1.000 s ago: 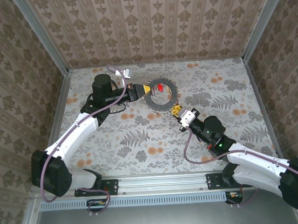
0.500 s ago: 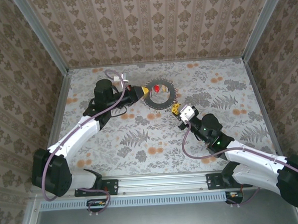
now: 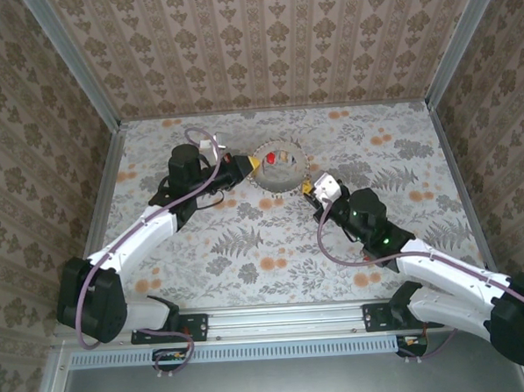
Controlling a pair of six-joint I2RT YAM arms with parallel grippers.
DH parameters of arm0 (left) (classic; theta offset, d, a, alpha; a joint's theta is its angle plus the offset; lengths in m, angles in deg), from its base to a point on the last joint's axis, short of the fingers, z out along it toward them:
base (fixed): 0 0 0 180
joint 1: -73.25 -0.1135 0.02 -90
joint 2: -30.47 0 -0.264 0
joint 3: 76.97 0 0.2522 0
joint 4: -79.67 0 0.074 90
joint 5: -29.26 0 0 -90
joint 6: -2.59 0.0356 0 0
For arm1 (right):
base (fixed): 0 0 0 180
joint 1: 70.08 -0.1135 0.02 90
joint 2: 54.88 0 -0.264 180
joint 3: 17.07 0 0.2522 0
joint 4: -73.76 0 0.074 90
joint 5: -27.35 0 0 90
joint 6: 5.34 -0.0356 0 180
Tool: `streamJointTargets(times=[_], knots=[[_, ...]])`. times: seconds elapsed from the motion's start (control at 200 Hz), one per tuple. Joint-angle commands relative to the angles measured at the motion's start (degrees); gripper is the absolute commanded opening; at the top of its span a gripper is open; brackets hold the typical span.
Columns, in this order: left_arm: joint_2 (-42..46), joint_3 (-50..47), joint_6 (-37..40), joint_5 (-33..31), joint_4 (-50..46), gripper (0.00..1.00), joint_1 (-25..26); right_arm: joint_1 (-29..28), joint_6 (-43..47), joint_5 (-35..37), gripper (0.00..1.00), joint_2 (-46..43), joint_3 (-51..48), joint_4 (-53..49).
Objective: Put the keys on the keyring
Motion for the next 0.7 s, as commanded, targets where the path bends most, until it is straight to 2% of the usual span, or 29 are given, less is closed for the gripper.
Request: streamJointTargets(times=[0.0,0.095,0.245,0.495,0.695], knots=[[0.6,0.65,3.52,2.1,0.37,0.0,1.13,0.32,-2.25,1.63,0.0,-1.24,6.03,-7.2],[0.84,1.45,5.15,1.55,-0.4,0.0,1.3,0.32,-2.84,1.27,0.0,-1.28,8.64,-13.93],[0.72,2.47,5.69,1.59,-0.75,0.0,1.57,0.32,-3.61,0.44,0.0,-2.25,8.02,-13.06],[0.55,1.44,4.33,1.21,-1.4,0.0,2.09,0.71,-5.71,0.23,0.0,-3.07,1.32,7.34],[-0.62,1.19,3.04,3.29,-2.3,0.0,2.53,1.63,-6.12,-4.15,0.0,-1.06,-0.46,16.61]])
